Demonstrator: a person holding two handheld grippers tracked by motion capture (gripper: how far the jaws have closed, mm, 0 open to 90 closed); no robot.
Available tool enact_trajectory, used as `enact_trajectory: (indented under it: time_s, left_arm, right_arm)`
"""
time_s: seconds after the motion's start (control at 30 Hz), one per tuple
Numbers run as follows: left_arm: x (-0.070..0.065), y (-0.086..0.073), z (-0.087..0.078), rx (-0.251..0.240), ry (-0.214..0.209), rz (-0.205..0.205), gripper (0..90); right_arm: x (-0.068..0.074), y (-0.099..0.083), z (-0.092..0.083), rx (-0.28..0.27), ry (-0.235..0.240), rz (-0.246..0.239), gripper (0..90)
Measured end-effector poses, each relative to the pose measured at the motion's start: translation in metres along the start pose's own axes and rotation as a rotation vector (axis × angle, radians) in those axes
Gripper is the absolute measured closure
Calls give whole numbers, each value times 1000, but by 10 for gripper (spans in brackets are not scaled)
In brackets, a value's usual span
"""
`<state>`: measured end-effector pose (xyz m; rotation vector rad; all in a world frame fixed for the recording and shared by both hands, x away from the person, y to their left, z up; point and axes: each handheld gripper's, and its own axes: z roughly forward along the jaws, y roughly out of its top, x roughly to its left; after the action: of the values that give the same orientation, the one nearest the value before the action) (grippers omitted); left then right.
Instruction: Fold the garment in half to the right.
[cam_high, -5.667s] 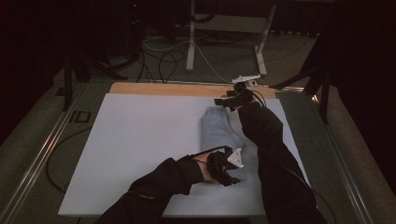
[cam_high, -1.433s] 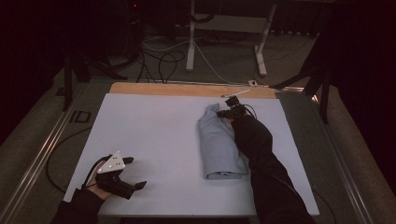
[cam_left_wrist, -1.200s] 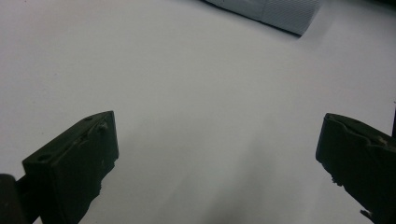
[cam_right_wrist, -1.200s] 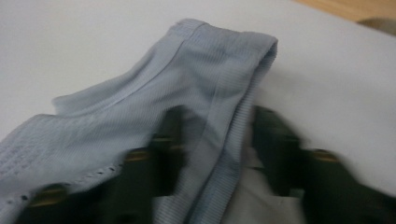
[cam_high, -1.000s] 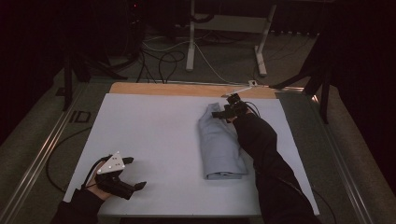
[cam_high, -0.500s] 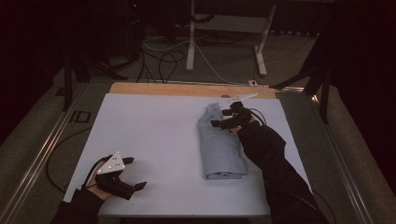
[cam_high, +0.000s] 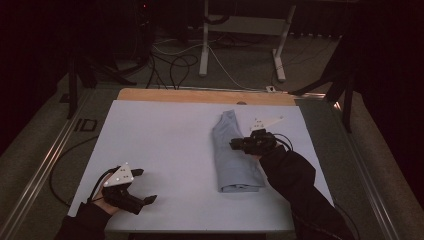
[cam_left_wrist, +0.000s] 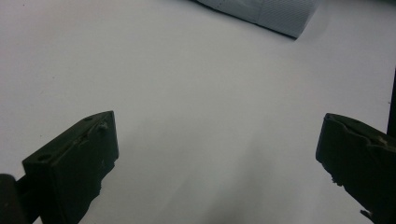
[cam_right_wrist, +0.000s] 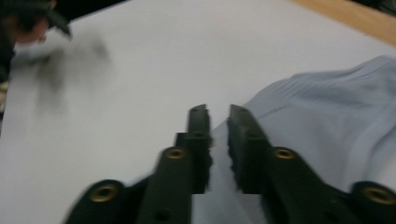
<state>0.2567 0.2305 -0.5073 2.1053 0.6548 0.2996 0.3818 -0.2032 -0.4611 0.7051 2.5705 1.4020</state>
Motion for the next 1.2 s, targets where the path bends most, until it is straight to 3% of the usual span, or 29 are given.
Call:
enact_trajectory:
  time_s: [0.03, 0.13, 0.3, 0.53, 0.7, 1.2]
  left_arm:
    - [0, 0, 0, -3, 0, 0, 6]
    - [0, 0, -1, -5, 2, -2, 6]
    - [0, 1, 0, -6, 0, -3, 6]
    - [0, 0, -1, -6, -3, 1, 6]
    - [0, 0, 0, -1, -6, 4, 6]
    - [-1, 1, -1, -14, 4, 5, 6]
  right_arm:
    - [5, -3, 0, 10, -1, -20, 898]
    - [18, -11, -2, 9, 10, -66, 900]
    - [35, -24, -2, 20, 35, -98, 900]
    - [33, -47, 12, 98, 33, -72, 900]
    - [33, -62, 23, 173, 50, -86, 900]
    - [51, -74, 22, 167, 120, -96, 900]
